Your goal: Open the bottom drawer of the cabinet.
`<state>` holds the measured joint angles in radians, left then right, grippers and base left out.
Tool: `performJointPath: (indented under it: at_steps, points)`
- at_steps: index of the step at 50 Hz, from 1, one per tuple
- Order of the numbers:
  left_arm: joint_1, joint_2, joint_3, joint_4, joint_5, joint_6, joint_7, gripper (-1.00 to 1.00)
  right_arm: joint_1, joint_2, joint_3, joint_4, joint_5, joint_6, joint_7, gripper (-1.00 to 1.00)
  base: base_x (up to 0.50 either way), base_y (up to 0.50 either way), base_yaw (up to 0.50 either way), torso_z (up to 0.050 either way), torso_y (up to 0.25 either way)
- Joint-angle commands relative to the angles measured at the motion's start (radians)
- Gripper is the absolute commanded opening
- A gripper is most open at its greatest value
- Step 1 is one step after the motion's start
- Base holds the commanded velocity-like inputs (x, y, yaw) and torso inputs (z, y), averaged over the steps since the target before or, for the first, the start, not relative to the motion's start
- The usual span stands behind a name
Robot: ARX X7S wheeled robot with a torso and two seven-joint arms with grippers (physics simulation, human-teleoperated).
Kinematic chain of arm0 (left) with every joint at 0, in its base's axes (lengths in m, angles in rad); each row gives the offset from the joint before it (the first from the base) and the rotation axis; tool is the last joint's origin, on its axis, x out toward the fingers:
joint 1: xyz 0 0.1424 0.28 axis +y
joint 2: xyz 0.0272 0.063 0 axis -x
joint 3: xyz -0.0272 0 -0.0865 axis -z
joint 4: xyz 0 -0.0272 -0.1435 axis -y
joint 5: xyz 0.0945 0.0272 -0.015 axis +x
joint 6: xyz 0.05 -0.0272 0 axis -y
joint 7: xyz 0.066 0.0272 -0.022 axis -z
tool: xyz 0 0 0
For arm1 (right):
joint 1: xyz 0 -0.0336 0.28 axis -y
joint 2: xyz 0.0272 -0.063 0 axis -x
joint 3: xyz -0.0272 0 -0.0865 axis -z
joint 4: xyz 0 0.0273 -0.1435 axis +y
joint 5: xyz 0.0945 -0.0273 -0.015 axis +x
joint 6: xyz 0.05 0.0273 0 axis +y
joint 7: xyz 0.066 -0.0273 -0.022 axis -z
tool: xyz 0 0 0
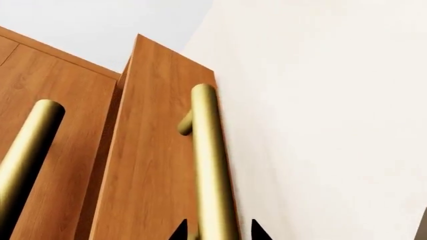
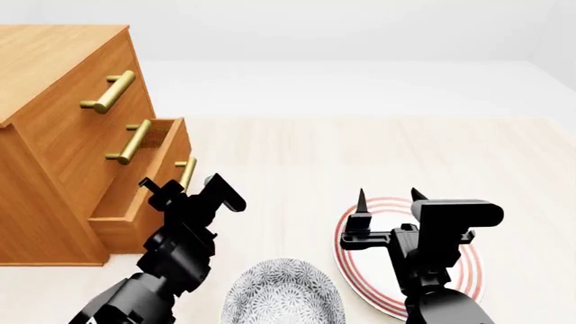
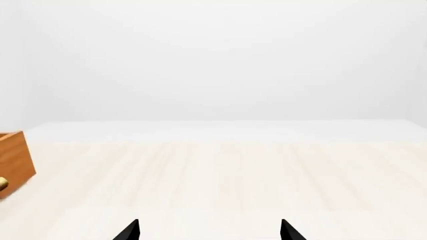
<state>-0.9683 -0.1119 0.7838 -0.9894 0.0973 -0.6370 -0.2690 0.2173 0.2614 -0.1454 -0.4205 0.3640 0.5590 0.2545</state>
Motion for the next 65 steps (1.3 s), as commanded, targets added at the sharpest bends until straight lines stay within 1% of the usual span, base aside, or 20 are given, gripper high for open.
performJointPath:
  at_steps: [1, 14, 33, 34, 47, 51, 56, 60, 62, 65]
  points:
    - [-0.013, 0.047, 0.044, 0.048, -0.116, 0.033, 0.035, -1.00, -0.001, 0.005, 0.001, -0.009, 0.007, 0.002, 0.005, 1.00, 0.01, 0.00, -0.01, 0.000, 0.000]
    - [-0.012, 0.065, 0.060, 0.055, -0.123, 0.033, 0.038, -1.00, -0.007, 0.010, 0.002, 0.001, 0.010, -0.012, 0.007, 1.00, 0.01, 0.00, -0.01, -0.001, 0.000]
    - [-0.005, 0.050, 0.073, 0.117, -0.137, 0.004, 0.039, -1.00, -0.004, 0.013, -0.003, 0.008, 0.017, -0.017, 0.011, 1.00, 0.01, 0.00, 0.00, -0.001, 0.000]
    - [-0.004, 0.045, 0.071, 0.133, -0.140, -0.001, 0.039, 1.00, -0.004, 0.013, -0.003, 0.007, 0.017, -0.015, 0.012, 1.00, 0.01, 0.00, 0.00, 0.000, 0.000]
    - [-0.002, 0.030, 0.078, 0.180, -0.145, -0.032, 0.037, 1.00, 0.001, 0.016, -0.008, -0.004, 0.025, -0.007, 0.019, 1.00, 0.00, 0.00, 0.00, 0.000, 0.000]
    - [0.006, 0.018, 0.079, 0.230, -0.146, -0.054, 0.033, 1.00, 0.000, 0.015, -0.010, 0.006, 0.024, -0.015, 0.018, 1.00, 0.00, 0.00, 0.00, 0.000, 0.000]
    - [0.010, -0.027, 0.066, 0.419, -0.152, -0.146, 0.025, 1.00, 0.002, 0.015, -0.015, 0.013, 0.023, -0.019, 0.017, 1.00, 0.00, 0.00, 0.00, 0.000, 0.000]
    - [-0.003, -0.044, 0.059, 0.493, -0.154, -0.193, 0.027, 1.00, 0.001, 0.016, -0.016, 0.018, 0.023, -0.023, 0.017, 1.00, 0.00, 0.00, 0.00, 0.000, 0.000]
    - [-0.021, -0.076, 0.041, 0.637, -0.161, -0.277, 0.028, 1.00, 0.000, 0.016, -0.015, 0.021, 0.025, -0.025, 0.017, 1.00, 0.00, 0.00, 0.00, 0.000, 0.000]
    - [-0.030, -0.096, 0.009, 0.735, -0.175, -0.328, 0.028, 1.00, 0.000, 0.017, -0.015, 0.026, 0.025, -0.029, 0.017, 1.00, 0.00, 0.00, 0.00, 0.000, 0.000]
